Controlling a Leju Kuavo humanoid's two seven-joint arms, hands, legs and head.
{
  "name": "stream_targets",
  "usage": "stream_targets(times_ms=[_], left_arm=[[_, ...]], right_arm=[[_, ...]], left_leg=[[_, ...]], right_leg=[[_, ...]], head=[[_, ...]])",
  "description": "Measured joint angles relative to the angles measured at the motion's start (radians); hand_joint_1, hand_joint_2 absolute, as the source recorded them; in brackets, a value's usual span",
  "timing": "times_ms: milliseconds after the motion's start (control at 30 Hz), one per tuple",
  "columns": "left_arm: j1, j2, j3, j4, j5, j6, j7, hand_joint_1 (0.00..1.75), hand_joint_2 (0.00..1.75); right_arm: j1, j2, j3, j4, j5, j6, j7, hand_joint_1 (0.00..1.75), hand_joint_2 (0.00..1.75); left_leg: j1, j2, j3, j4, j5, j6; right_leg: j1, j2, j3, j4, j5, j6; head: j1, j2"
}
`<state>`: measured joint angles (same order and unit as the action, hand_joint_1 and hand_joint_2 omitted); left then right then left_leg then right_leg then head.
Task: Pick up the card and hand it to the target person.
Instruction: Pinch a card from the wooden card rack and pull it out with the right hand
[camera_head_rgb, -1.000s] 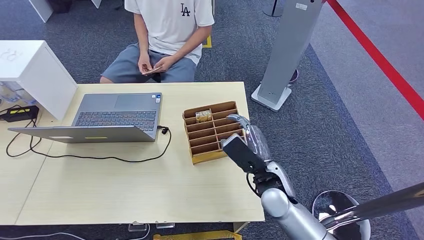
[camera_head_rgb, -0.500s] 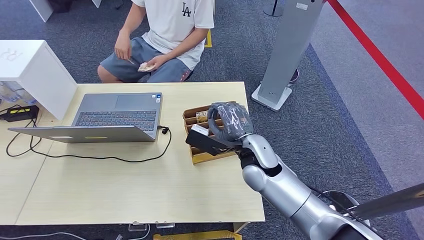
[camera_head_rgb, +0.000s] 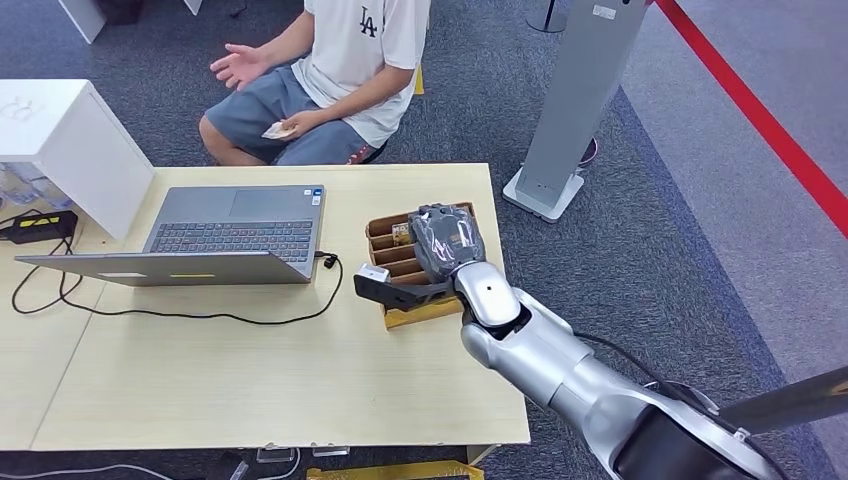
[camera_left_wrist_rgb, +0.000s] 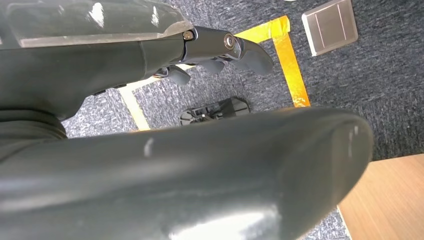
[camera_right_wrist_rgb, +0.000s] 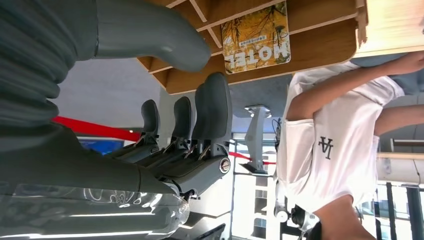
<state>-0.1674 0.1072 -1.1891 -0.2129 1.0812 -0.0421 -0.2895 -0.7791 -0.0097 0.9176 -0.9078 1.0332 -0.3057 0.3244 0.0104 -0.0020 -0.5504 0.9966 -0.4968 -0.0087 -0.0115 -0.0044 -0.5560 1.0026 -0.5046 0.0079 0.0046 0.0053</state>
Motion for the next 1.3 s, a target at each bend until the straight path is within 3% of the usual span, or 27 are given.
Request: stream_targets(times_ms=[133, 300, 433, 667, 1300], left_arm=[[0.0, 0.0, 0.0, 0.0, -0.002, 0.0, 0.0, 0.0, 0.0], [0.0, 0.0, 0.0, 0.0, -0.006, 0.0, 0.0, 0.0, 0.0], [0.0, 0.0, 0.0, 0.0, -0.007, 0.0, 0.0, 0.0, 0.0], [0.001, 0.0, 0.0, 0.0, -0.008, 0.0, 0.0, 0.0, 0.0], [0.001, -0.004, 0.0, 0.0, -0.01, -0.009, 0.003, 0.0, 0.0]], right_arm=[[-0.025, 0.015, 0.01, 0.053, -0.006, -0.016, 0.001, 0.99, 1.75], [-0.049, 0.031, 0.021, 0.101, -0.012, -0.033, 0.001, 0.76, 1.75], [-0.064, 0.041, 0.028, 0.125, -0.017, -0.044, 0.002, 0.77, 1.75], [-0.078, 0.054, 0.035, 0.158, -0.02, -0.045, 0.005, 0.59, 1.75], [-0.08, 0.102, 0.056, 0.265, -0.039, -0.046, -0.01, 0.69, 1.75]], left_leg=[[0.0, 0.0, 0.0, 0.0, 0.0, 0.0], [0.0, 0.0, 0.0, 0.0, 0.0, 0.0], [0.0, 0.0, 0.0, 0.0, 0.0, 0.0], [0.0, 0.0, 0.0, 0.0, 0.0, 0.0], [0.0, 0.0, 0.0, 0.0, 0.0, 0.0]], right_leg=[[0.0, 0.0, 0.0, 0.0, 0.0, 0.0], [0.0, 0.0, 0.0, 0.0, 0.0, 0.0], [0.0, 0.0, 0.0, 0.0, 0.0, 0.0], [0.0, 0.0, 0.0, 0.0, 0.0, 0.0], [0.0, 0.0, 0.0, 0.0, 0.0, 0.0]], head=[[0.0, 0.0], [-0.001, 0.0], [-0.001, 0.0], [0.0, 0.0], [0.0, 0.0]])
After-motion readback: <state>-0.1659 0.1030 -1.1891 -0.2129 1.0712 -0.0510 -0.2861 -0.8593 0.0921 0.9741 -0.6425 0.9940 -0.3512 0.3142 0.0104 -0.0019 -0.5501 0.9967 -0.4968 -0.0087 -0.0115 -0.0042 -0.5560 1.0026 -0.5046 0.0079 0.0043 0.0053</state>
